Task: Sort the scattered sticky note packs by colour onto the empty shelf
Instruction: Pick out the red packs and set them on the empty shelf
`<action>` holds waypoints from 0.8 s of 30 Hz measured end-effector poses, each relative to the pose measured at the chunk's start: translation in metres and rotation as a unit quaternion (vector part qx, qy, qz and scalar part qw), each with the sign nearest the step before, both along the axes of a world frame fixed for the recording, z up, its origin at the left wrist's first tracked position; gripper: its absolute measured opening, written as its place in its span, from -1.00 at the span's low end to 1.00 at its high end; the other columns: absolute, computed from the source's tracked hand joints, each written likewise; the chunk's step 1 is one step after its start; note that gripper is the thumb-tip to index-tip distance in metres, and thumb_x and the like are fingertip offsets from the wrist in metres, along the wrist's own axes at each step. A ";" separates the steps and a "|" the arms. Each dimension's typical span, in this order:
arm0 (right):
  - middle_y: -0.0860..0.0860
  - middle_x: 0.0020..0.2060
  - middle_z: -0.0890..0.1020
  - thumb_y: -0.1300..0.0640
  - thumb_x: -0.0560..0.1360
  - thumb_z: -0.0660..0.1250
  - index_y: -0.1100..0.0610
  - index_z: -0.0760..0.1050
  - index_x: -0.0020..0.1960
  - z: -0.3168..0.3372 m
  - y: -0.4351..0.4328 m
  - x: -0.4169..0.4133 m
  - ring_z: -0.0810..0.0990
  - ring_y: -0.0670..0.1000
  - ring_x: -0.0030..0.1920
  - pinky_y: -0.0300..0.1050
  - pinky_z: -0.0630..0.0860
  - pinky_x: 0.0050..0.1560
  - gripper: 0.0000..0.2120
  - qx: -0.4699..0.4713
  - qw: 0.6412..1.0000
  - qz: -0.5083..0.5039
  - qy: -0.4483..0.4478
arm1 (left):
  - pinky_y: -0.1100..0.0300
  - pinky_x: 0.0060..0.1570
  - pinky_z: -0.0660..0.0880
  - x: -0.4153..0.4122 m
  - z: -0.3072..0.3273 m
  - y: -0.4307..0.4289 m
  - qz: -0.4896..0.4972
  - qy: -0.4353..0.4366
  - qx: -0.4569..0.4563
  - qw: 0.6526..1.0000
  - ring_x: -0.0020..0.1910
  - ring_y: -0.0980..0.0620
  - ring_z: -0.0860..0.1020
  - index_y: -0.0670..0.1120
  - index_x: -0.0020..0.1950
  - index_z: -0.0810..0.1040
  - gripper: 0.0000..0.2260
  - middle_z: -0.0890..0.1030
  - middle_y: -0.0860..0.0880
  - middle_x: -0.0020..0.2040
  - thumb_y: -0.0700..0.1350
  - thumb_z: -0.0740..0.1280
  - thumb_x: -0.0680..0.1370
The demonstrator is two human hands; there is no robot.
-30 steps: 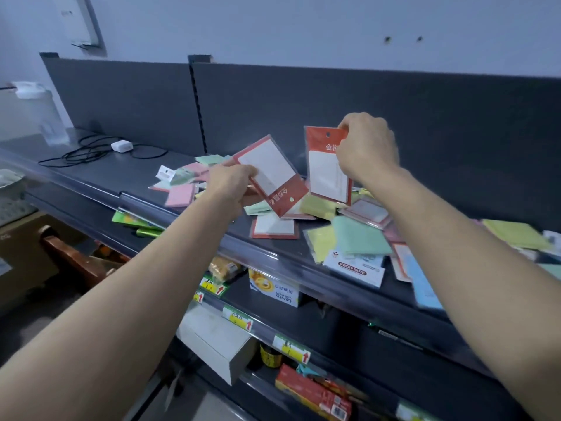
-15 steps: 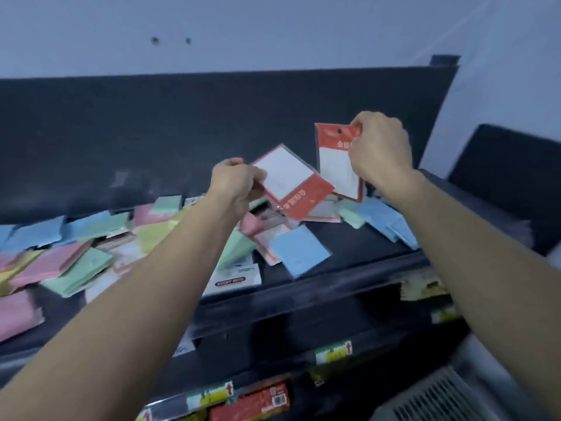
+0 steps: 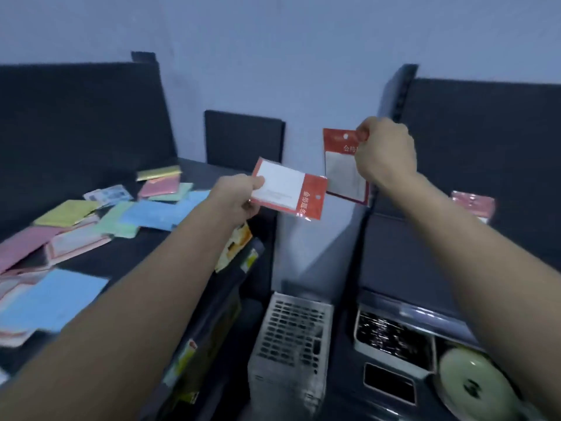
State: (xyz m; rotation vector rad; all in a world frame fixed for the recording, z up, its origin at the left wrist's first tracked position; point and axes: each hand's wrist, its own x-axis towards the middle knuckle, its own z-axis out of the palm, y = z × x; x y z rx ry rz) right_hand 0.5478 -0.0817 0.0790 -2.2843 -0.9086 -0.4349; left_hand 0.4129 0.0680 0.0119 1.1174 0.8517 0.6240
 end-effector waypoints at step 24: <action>0.17 0.00 0.64 0.31 0.49 0.27 0.21 0.59 0.01 -0.120 -0.194 0.331 0.60 0.16 0.02 -0.07 0.53 0.08 -0.84 -0.059 0.976 -0.088 0.191 | 0.16 -0.22 0.53 0.318 -0.072 -0.192 -0.151 0.010 -0.037 0.988 -0.15 0.00 0.59 -0.14 0.00 0.46 -0.90 0.60 -0.07 -0.08 -0.32 0.24 0.57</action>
